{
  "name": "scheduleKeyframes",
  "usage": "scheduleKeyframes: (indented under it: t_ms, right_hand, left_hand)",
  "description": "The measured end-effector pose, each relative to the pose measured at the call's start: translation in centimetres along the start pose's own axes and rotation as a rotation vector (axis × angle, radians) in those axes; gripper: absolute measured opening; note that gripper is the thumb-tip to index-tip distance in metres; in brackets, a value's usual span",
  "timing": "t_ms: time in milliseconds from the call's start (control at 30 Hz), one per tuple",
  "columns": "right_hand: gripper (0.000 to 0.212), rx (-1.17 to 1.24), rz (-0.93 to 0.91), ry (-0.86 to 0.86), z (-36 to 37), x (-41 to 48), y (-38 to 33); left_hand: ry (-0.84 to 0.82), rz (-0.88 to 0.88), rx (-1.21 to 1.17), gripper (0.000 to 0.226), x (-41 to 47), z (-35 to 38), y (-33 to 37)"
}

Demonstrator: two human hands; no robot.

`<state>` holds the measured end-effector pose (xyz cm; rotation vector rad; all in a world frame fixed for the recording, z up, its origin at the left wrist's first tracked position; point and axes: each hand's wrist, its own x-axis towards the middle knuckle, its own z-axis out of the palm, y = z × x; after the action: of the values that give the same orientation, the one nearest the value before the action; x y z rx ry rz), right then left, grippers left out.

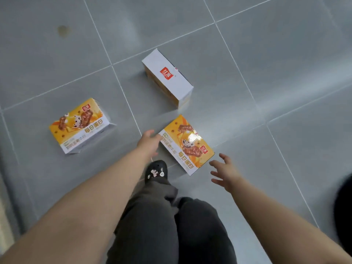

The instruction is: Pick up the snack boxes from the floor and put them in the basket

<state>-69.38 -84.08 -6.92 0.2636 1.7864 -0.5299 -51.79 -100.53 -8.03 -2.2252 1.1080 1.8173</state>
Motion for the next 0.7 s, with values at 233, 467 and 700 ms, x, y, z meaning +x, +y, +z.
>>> scheduleKeyframes:
  t_ms: [233, 467, 700]
  right_hand:
    - [0.047, 0.053, 0.181, -0.022, 1.7, 14.2, -0.6]
    - [0.076, 0.134, 0.225, 0.006, 3.6, 13.9, -0.6]
    - [0.05, 0.367, 0.213, 0.187, 2.2, -2.4, -4.4]
  left_hand:
    - [-0.173, -0.106, 0.168, 0.057, 13.5, 5.2, -2.1]
    - [-0.144, -0.06, 0.01, 0.049, 10.7, 5.8, 1.2]
    - [0.036, 0.148, 0.041, 0.044, -5.1, 0.0, 8.2]
